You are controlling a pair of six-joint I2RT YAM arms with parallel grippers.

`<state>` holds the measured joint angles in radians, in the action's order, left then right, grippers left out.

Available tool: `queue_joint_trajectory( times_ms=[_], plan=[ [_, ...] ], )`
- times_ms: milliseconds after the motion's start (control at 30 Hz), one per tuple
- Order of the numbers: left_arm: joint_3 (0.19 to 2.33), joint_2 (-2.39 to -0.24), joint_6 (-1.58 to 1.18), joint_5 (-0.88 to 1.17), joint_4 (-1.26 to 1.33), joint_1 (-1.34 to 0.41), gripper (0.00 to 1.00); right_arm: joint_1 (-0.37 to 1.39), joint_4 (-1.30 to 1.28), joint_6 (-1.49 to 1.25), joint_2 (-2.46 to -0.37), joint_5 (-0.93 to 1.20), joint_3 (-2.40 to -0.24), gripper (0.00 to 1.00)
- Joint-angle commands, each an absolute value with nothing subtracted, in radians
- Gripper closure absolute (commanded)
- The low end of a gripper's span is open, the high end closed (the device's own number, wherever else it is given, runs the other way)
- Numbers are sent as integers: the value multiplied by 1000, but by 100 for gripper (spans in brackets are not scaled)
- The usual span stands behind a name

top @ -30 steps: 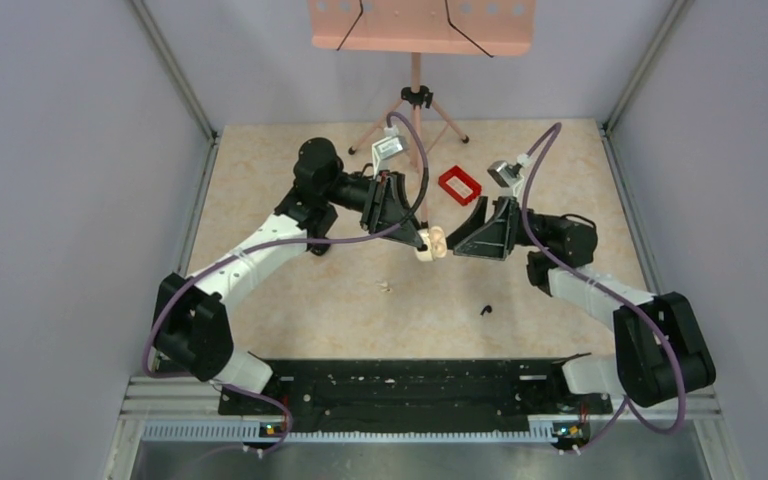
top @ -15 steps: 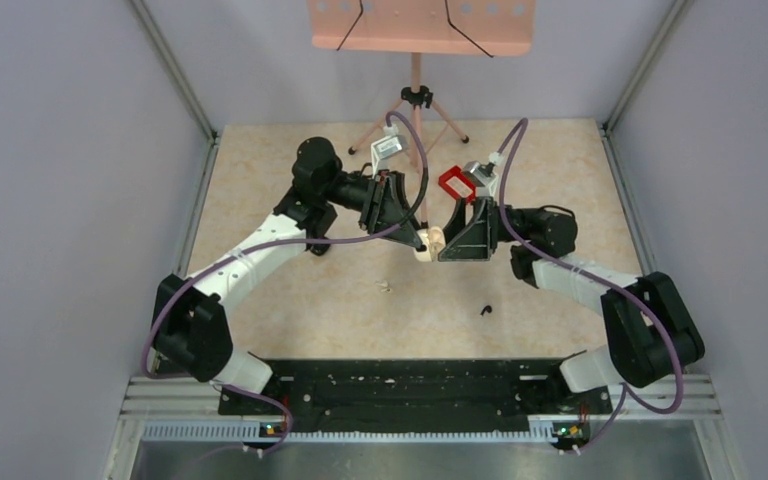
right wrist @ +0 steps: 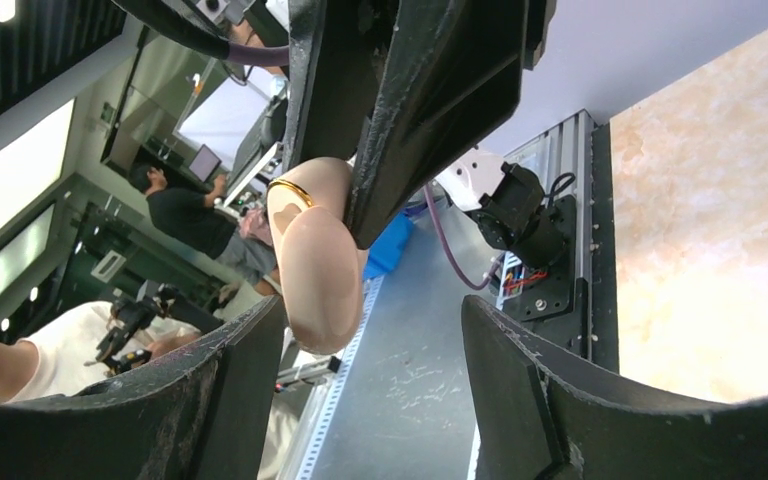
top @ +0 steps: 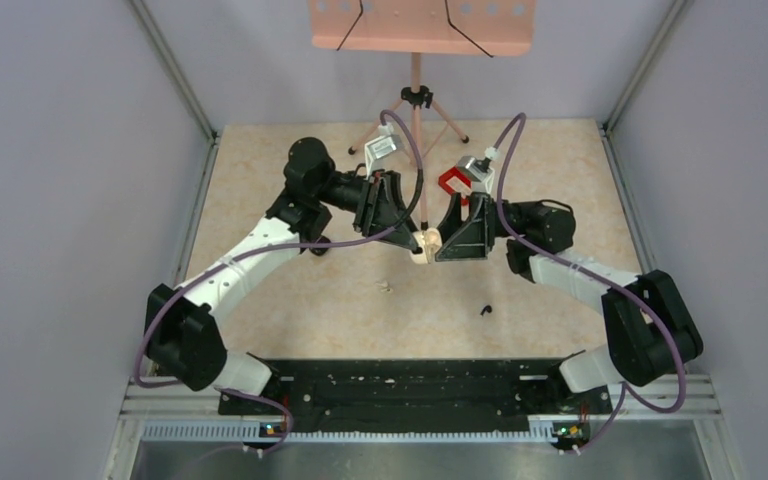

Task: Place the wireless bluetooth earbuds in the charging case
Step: Pass from the left arm to the right

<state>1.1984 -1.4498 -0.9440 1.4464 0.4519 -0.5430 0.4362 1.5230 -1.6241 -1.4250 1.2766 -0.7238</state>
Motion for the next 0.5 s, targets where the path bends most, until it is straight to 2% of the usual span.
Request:
queue_joint_trajectory(
  times_ms=[0,467],
  plan=[
    [1231,-1391,-922,1451,453,-541,100,447,1727,-1610,-1429,1278,-798,36],
    [1241,-1379,-898,1443,413,-537,100,447,1727,-1630,-1363,1269,-808,45]
  ],
)
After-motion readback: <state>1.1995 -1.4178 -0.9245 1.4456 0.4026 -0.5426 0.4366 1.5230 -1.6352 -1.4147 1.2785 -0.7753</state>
